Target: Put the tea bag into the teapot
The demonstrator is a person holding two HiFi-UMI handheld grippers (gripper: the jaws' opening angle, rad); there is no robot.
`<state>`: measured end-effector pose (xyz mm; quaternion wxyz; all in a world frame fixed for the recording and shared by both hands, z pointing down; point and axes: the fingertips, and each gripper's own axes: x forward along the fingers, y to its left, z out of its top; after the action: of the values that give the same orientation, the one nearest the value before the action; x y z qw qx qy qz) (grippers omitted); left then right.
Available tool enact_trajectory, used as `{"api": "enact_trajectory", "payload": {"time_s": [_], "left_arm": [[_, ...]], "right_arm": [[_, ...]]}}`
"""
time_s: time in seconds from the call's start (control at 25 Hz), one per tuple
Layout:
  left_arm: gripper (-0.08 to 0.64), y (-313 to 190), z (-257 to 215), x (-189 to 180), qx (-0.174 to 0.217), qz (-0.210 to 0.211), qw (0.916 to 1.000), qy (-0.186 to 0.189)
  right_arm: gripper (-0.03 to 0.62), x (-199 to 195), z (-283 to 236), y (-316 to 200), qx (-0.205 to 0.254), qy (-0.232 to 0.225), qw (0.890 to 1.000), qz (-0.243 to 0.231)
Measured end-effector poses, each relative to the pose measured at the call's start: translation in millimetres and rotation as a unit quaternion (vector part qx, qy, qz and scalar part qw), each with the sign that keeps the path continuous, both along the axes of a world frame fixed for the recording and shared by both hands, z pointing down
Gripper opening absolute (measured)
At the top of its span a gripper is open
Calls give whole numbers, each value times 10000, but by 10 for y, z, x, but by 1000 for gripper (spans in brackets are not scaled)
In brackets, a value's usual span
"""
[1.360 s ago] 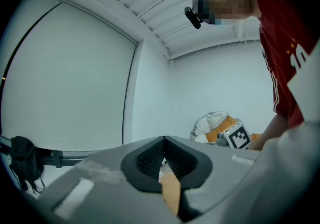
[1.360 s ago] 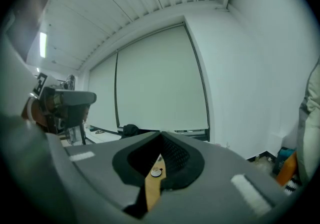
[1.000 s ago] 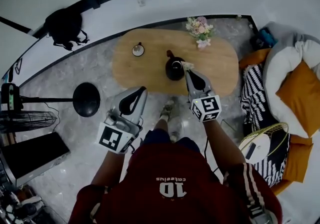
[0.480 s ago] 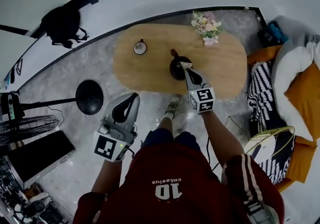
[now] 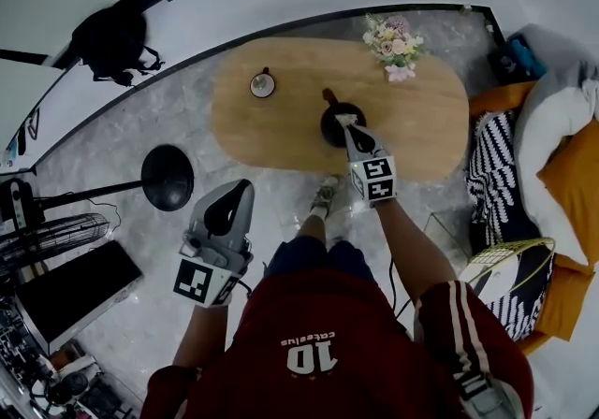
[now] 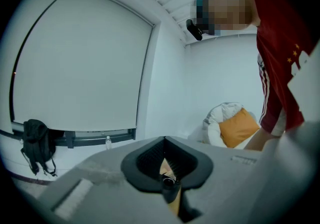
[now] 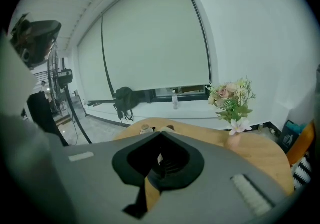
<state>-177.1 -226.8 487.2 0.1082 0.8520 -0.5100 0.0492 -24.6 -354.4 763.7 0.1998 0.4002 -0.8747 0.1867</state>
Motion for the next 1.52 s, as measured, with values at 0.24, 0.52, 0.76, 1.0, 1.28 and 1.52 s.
{"api": "enact_trajectory", "payload": {"time_s": [0.24, 0.52, 0.76, 1.0, 1.28, 1.52], "left_arm": [[2, 41, 80, -51, -100, -60, 9998, -156], [2, 92, 66, -38, -74, -56, 9999, -72], [2, 128, 11, -38, 13, -53, 10000, -40], [2, 222, -68, -3, 19, -151, 9999, 17], [2, 341, -193, 42, 226, -115, 9997, -17], [2, 455, -347, 230, 330, -5, 9994, -56]], "right_arm": [[71, 36, 70, -15, -91, 201, 9997, 94], [112, 52, -3, 6, -48, 52, 9999, 137], [112, 63, -65, 32, -42, 85, 9998, 173], [112, 179, -247, 93, 41, 59, 9997, 245], [107, 420, -555, 219, 241, 46, 9990, 372], [106, 792, -865, 457, 402, 68, 9971, 644]]}}
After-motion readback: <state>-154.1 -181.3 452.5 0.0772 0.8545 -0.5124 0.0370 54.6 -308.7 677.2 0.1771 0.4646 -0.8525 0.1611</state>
